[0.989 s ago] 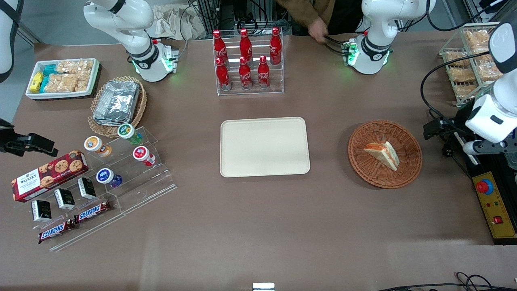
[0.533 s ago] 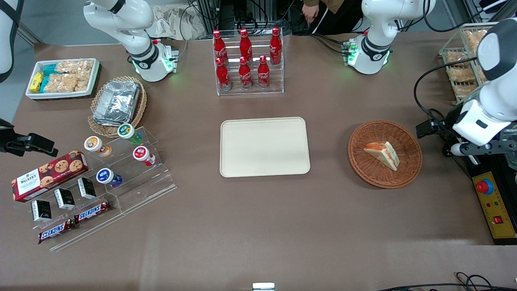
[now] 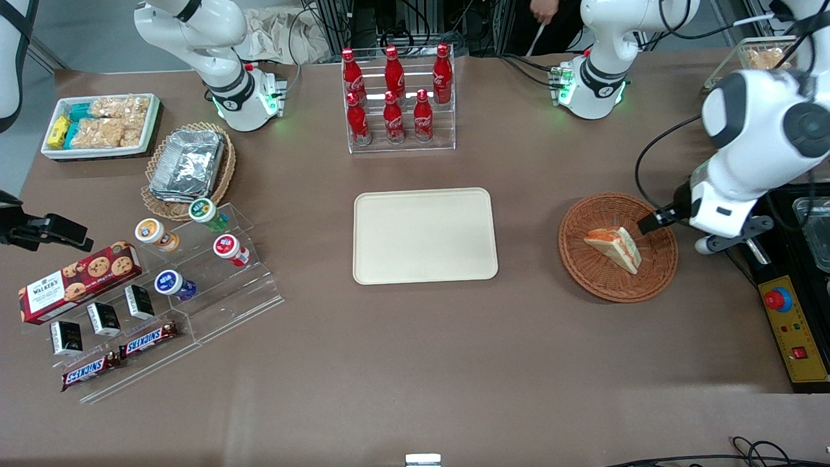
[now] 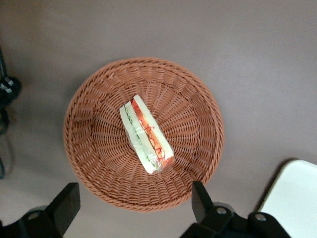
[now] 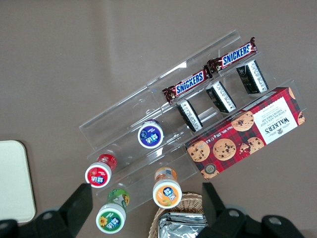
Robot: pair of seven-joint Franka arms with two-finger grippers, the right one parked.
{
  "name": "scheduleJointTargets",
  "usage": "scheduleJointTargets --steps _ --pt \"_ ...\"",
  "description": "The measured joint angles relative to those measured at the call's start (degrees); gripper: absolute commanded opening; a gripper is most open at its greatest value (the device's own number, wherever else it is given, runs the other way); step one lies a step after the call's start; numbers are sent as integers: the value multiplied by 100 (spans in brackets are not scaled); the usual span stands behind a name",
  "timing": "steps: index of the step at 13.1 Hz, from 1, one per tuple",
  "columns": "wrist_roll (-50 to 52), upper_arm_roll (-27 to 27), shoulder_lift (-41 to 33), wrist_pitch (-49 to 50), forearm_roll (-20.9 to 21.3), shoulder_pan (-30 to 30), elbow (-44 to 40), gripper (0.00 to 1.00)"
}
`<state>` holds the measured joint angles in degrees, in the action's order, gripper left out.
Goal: Place sandwich from basket to tray
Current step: 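Lower the open left gripper around the wrapped sandwich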
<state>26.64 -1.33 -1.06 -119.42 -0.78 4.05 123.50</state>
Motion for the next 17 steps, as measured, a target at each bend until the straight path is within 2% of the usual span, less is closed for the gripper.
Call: scheduleJointTargets --steps 2,7,11,13,14,17 --pt "435 0 288 -504 40 1 319 100" --pt "1023 -2 1152 -1259 60 0 524 100" --pt "1293 -10 1210 -1453 61 -2 791 99" --pt "1440 -2 1207 -1455 62 8 835 94" --pt "1500 4 1206 -1457 63 29 843 81" --pt "1647 17 1205 -1475 63 114 846 28"
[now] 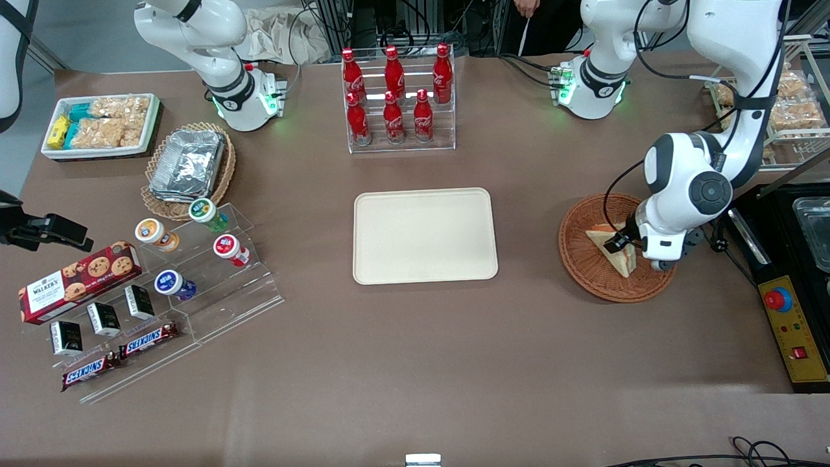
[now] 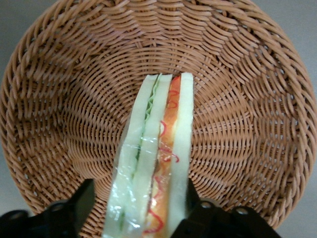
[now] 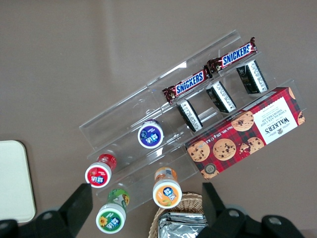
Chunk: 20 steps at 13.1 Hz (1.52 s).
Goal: Place sandwich from basket to tray
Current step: 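Lower the open left gripper around the wrapped sandwich, then close the left gripper on the sandwich and lift it from the basket, then carry the held sandwich over the cream tray and lower it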
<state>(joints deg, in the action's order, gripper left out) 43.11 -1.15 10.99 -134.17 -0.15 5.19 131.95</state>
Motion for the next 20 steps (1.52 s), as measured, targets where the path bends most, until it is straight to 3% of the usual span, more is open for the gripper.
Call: scheduleJointTargets --steps 2,6,12,16,20 --pt "55 51 -18 -28 0 7 -3 0" --pt "145 198 -228 320 179 20 -230 0" --pt "-182 405 -475 3366 334 24 -2655 0" --pt "-726 433 -460 4012 331 26 -3357 0" --pt "-885 1037 -168 4038 294 289 -3356 0"
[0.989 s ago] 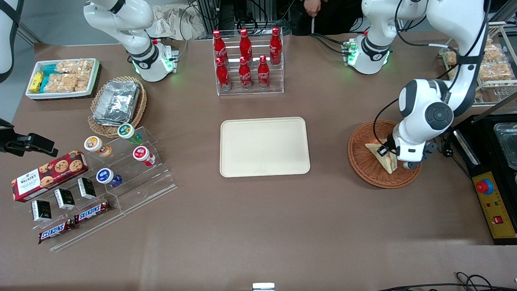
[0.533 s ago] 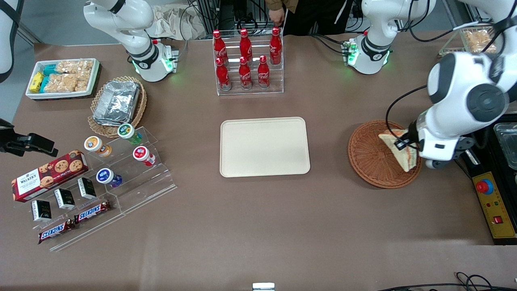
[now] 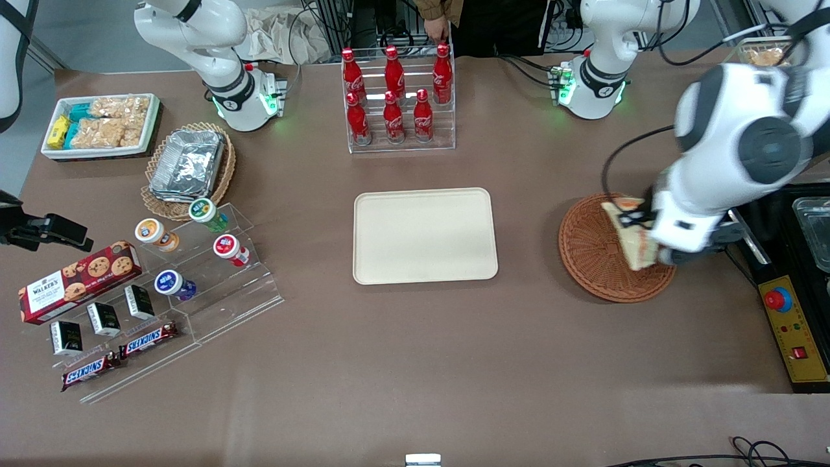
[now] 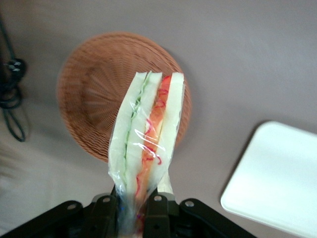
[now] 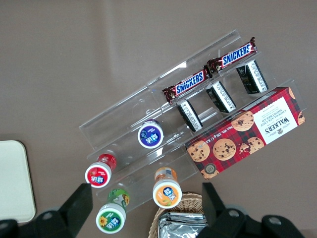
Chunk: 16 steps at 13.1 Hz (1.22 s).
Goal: Place sandwich from basket to tray
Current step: 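Carry the held sandwich over the cream tray and lower it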
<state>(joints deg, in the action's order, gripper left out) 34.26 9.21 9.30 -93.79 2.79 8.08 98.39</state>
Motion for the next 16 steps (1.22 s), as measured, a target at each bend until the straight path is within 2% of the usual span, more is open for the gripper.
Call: scheduleJointTargets --steps 3,7,15,16 --pt "120 453 489 -199 -54 531 -4 0" --pt "421 497 1231 -1141 -99 1234 -18 0" --pt "817 496 2551 -1744 -118 1629 -408 0" --pt "855 496 2623 -1813 -118 1647 -414 17"
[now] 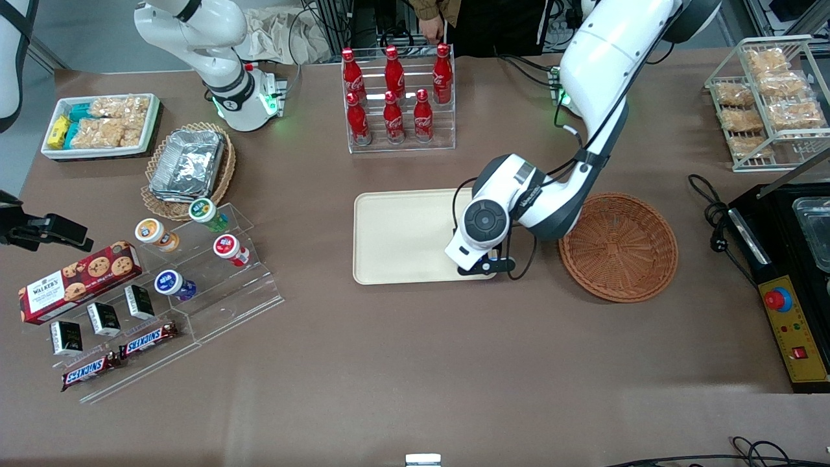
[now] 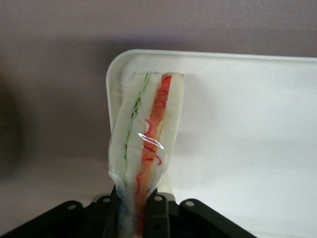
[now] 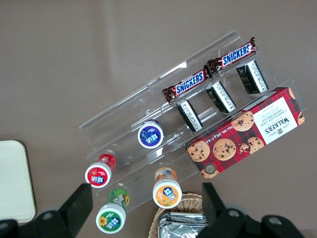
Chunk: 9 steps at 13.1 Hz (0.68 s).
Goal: Place sandwich from basket to tray
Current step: 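Carry the held sandwich over the cream tray and lower it, then open the left gripper to release the sandwich onto the tray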
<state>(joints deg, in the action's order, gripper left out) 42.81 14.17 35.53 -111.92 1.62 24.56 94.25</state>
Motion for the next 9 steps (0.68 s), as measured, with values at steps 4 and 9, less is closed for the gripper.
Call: scheduleJointTargets --steps 4,9 --pt "105 -4 71 -93 9 48 -13 100" --pt "106 -80 -84 287 15 15 -317 100"
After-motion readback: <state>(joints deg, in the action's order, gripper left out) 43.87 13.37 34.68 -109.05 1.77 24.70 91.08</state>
